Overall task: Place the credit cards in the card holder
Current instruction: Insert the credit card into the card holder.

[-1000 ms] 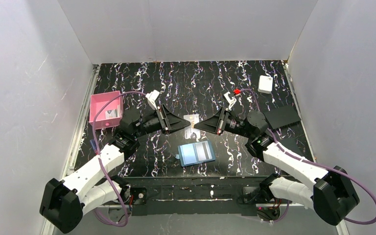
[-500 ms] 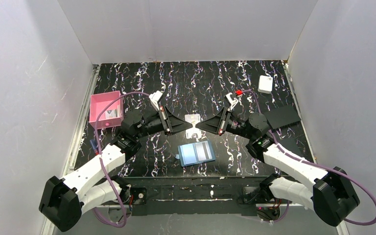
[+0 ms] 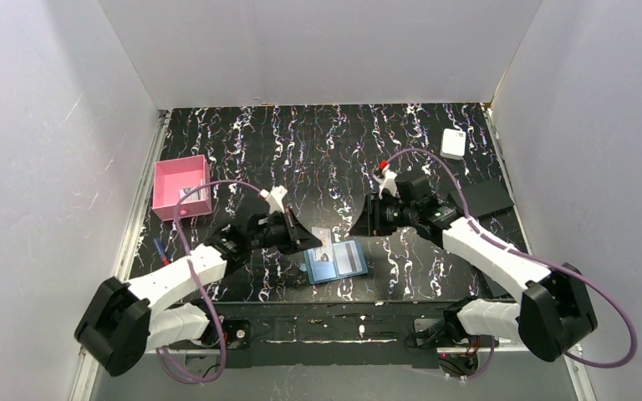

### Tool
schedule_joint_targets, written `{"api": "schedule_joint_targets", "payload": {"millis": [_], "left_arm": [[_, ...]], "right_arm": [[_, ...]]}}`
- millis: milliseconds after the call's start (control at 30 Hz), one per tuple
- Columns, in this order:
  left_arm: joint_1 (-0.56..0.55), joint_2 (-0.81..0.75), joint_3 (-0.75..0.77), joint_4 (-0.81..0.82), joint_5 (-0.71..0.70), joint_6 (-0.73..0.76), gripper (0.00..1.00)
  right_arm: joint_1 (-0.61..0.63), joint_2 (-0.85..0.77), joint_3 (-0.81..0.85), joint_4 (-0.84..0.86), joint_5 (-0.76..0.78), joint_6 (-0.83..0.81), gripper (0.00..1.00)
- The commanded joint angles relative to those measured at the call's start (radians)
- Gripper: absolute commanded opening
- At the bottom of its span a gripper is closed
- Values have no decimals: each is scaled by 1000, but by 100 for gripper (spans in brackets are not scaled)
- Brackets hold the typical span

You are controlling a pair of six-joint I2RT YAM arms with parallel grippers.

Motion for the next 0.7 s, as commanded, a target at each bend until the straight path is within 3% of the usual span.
{"api": "schedule_joint_targets", "payload": {"millis": [0, 133, 267, 667], "left_arm": [[-40, 74, -23, -6, -51, 49, 0], [-45, 161, -42, 54, -49, 41, 0], [-47, 247, -43, 117, -25, 27, 0], [-46, 376, -82, 290, 52, -50, 0]], "right_arm": [[3, 51, -89, -9, -139, -124, 33], [3, 107, -130, 97, -126, -100, 15], [2, 175, -139, 139, -98, -108, 5], [1, 230, -181, 201, -49, -141, 6]]}}
